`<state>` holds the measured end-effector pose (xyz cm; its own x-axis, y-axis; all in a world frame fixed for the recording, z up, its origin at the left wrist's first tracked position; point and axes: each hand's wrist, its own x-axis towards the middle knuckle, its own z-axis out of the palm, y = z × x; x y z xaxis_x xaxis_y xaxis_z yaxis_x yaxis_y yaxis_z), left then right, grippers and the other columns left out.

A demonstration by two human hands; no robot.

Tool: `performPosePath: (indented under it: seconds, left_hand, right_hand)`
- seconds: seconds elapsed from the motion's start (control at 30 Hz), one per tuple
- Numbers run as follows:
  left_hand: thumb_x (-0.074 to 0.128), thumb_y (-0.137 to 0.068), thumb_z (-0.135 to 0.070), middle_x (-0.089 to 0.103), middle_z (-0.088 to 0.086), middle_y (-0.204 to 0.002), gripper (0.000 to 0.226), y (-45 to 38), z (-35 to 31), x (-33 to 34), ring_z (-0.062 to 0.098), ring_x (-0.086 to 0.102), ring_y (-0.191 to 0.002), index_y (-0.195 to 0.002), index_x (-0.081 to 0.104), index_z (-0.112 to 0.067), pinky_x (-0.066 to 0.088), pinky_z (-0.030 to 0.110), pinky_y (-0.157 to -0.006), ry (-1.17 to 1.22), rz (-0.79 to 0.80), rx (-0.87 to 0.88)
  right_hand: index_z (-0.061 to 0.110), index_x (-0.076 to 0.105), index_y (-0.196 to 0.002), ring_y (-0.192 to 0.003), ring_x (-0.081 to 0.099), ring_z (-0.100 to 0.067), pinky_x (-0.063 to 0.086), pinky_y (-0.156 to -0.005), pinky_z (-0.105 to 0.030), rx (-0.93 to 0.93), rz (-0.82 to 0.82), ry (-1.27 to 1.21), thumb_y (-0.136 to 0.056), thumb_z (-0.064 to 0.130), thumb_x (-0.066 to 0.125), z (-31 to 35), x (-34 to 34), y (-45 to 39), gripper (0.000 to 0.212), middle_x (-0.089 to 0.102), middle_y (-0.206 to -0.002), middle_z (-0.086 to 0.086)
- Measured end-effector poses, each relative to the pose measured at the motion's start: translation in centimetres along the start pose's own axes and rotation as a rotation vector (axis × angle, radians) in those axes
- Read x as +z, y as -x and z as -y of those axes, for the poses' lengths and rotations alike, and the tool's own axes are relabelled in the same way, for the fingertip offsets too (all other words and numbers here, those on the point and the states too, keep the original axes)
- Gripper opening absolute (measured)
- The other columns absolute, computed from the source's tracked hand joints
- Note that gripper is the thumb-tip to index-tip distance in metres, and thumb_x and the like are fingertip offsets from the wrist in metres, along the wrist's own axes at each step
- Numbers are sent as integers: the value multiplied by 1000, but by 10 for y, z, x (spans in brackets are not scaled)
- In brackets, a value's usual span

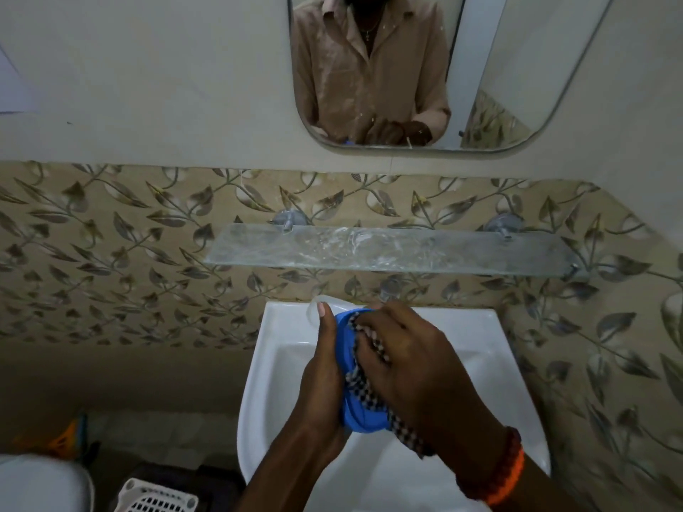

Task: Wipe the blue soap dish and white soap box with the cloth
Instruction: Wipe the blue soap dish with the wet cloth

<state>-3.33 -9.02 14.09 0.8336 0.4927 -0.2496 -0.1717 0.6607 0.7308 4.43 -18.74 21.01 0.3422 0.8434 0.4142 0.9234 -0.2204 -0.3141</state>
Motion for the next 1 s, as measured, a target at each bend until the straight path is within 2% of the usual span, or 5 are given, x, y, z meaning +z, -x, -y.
performPosePath:
  seconds: [0.2, 0.33, 0.5, 0.8, 1.0]
  left_hand:
    - [44, -68, -87, 79, 9, -110, 81, -9, -19, 6, 28, 75, -97, -118, 76, -32, 59, 47, -90, -111, -95, 188]
    - [56, -49, -100, 78, 12, -112, 96, -9, -23, 4, 30, 73, -96, -115, 78, -33, 52, 51, -96, -146, -129, 228]
    - [62, -43, -99, 80, 12, -102, 93, -10, -14, 10, 26, 76, -88, -103, 82, -31, 58, 39, -82, -138, -165, 241]
    - [63, -40, -99, 80, 12, -109, 93, -12, -9, 13, 26, 76, -104, -100, 83, -31, 60, 37, -85, -211, -97, 108]
    - [49, -63, -87, 74, 20, -121, 86, -14, -14, 10, 35, 71, -109, -120, 76, -29, 54, 49, -100, -149, -91, 107]
  right_hand:
    - [12, 63, -100, -87, 67, -22, 57, -74, -31, 275, 179, -54, -94, 22, 57, 7, 11, 8, 14, 66, -94, -5]
    - [22, 67, -100, -98, 58, 6, 45, -80, -2, 368, 215, -466, -86, 26, 72, -6, 2, 22, 15, 58, -97, 17]
    - [29, 72, -99, -105, 62, 4, 52, -96, -22, 445, 47, -654, -86, 28, 75, 0, 12, 13, 14, 66, -102, 18]
    - [20, 70, -109, -99, 64, -2, 50, -96, -20, 326, -173, -353, -94, 23, 64, -3, 13, 0, 16, 71, -104, 8]
    - [20, 68, -114, -101, 60, -2, 44, -96, -11, 142, 45, -295, -96, 23, 57, -9, 12, 12, 21, 69, -109, 7]
